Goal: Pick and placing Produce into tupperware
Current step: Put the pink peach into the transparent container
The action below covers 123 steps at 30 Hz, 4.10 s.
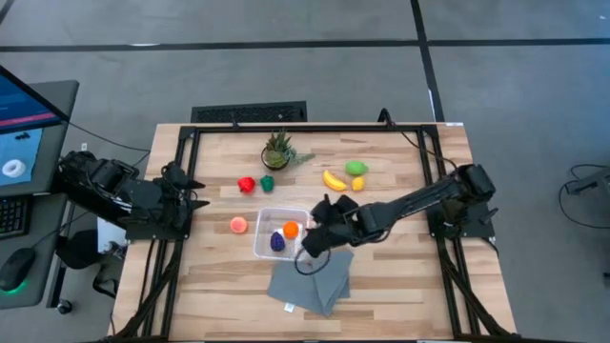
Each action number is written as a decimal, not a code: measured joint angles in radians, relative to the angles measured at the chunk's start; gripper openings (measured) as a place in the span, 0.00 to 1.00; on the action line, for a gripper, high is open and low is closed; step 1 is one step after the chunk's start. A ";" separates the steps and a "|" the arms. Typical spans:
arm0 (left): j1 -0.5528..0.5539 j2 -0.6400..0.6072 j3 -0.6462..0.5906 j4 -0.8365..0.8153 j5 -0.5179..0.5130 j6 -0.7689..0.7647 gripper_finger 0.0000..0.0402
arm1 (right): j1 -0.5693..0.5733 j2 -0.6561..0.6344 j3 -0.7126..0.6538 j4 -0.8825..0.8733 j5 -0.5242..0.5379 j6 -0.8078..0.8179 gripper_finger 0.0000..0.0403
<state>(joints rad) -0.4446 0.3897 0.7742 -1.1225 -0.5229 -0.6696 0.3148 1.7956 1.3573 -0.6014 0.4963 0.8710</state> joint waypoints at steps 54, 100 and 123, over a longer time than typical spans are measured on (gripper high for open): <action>0.002 0.710 -0.190 0.394 0.025 0.094 0.67 | 0.417 -0.698 -0.676 -0.216 0.409 0.517 0.77; 0.267 0.729 -0.189 0.443 0.338 0.373 0.87 | 0.394 -0.697 -0.675 -0.278 0.425 0.518 0.77; 0.278 0.960 -0.182 0.542 0.405 0.360 0.87 | 0.394 -0.697 -0.674 -0.285 0.425 0.526 0.77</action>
<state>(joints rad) -0.1661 1.3495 0.5922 -0.5808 -0.1177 -0.3099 0.7090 1.0988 0.6830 -0.8864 0.9218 1.3972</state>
